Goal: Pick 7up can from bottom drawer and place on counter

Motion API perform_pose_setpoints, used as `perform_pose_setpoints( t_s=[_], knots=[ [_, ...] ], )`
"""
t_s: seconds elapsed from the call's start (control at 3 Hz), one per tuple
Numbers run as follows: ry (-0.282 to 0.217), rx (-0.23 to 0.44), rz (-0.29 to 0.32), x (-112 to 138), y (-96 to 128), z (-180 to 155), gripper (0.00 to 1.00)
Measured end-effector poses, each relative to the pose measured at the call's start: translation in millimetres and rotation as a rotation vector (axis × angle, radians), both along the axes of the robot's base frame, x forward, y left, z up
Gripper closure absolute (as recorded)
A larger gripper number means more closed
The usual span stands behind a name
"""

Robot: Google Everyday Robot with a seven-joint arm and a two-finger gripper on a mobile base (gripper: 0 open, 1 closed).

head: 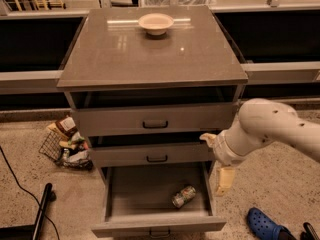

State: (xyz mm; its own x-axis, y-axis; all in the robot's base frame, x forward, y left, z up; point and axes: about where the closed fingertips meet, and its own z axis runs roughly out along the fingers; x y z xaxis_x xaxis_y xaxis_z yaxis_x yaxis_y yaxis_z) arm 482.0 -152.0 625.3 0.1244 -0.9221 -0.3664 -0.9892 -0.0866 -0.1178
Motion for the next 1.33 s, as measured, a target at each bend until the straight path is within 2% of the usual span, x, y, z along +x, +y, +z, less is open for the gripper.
perform_pose_setpoints(
  t_s=[0.33, 0.67, 1.0, 1.33],
  knots=[
    [-0.006, 0.042, 0.011, 9, 7, -50, 0.0],
    [-0.006, 0.041, 0.011, 9, 7, -50, 0.0],
    [0.003, -0.006, 0.008, 14, 6, -79, 0.0],
    [-0.005, -0.027, 0.025, 29, -3, -133, 0.0]
  ],
)
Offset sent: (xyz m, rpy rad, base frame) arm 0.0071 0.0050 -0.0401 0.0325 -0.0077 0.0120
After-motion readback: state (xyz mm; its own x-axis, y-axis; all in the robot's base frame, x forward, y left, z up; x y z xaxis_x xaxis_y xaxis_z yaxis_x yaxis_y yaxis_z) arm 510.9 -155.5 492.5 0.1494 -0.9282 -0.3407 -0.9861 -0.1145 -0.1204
